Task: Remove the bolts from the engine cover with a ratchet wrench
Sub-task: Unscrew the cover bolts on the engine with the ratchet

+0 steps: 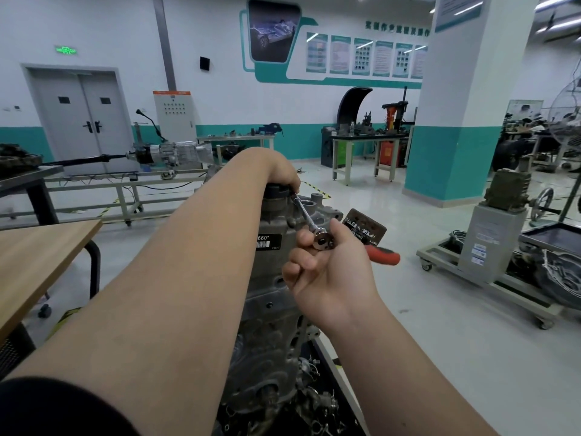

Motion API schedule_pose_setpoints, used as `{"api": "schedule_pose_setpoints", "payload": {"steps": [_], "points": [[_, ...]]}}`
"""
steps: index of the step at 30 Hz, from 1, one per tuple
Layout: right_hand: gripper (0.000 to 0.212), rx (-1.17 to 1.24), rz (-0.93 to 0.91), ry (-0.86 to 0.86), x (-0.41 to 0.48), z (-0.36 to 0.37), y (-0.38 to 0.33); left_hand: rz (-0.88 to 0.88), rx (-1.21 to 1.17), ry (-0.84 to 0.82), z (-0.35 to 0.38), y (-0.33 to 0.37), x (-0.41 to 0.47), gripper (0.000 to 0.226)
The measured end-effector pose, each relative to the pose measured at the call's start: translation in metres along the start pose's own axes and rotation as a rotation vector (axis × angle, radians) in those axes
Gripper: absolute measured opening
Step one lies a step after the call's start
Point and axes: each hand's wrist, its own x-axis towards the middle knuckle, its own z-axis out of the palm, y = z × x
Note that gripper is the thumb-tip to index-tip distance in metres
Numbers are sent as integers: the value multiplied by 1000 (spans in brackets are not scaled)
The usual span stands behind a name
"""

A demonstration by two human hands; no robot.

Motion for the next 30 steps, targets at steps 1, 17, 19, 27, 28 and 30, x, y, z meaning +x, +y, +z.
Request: {"api": "schedule_pose_setpoints", "payload": {"steps": [1, 17, 19, 27, 28, 30], "points": [[38, -71, -4, 7, -1, 0, -1, -2, -3, -1, 0, 0, 1, 22], [31, -1636, -428, 128, -2, 6, -38, -31, 27, -10, 0, 0, 6, 23], [27, -2057, -593, 198, 1, 8, -38, -2, 25, -17, 1, 0, 5, 24], [28, -2113, -694, 173, 7, 6, -34, 54, -13, 19, 3, -3, 8, 21], [28, -1970, -611, 144, 7, 6, -35, 22, -65, 49, 3, -5, 10, 24], [29, -1626, -477, 83, 9, 5, -33, -13, -74, 87, 4, -6, 9, 26]]}}
